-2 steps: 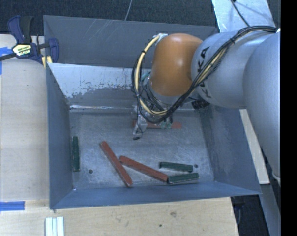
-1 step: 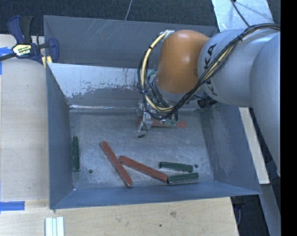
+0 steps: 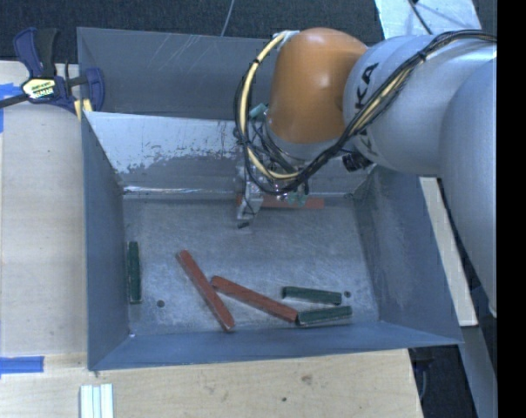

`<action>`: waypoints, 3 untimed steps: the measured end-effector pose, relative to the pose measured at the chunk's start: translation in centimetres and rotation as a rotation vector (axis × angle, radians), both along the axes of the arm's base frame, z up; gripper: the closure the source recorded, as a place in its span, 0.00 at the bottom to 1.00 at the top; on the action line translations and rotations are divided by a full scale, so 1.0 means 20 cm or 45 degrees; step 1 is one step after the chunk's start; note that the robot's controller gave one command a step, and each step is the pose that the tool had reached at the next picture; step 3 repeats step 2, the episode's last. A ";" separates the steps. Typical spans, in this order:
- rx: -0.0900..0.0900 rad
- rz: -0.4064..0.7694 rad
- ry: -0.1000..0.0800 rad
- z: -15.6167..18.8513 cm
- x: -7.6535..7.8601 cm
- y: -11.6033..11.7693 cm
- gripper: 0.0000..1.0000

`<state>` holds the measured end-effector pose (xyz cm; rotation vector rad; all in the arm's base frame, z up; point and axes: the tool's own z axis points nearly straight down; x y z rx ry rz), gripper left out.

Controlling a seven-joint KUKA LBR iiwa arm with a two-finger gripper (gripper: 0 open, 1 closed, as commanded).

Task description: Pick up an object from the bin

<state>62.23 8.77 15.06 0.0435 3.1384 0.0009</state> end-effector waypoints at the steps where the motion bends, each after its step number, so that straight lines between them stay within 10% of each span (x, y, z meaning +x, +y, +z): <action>1: 0.002 0.005 0.001 0.14 0.00 -0.10 1.00; 3: -0.002 -0.002 0.001 0.39 0.00 -0.11 1.00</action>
Offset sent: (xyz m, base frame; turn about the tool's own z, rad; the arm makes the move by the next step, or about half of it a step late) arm -0.0004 -0.0149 0.0867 0.0005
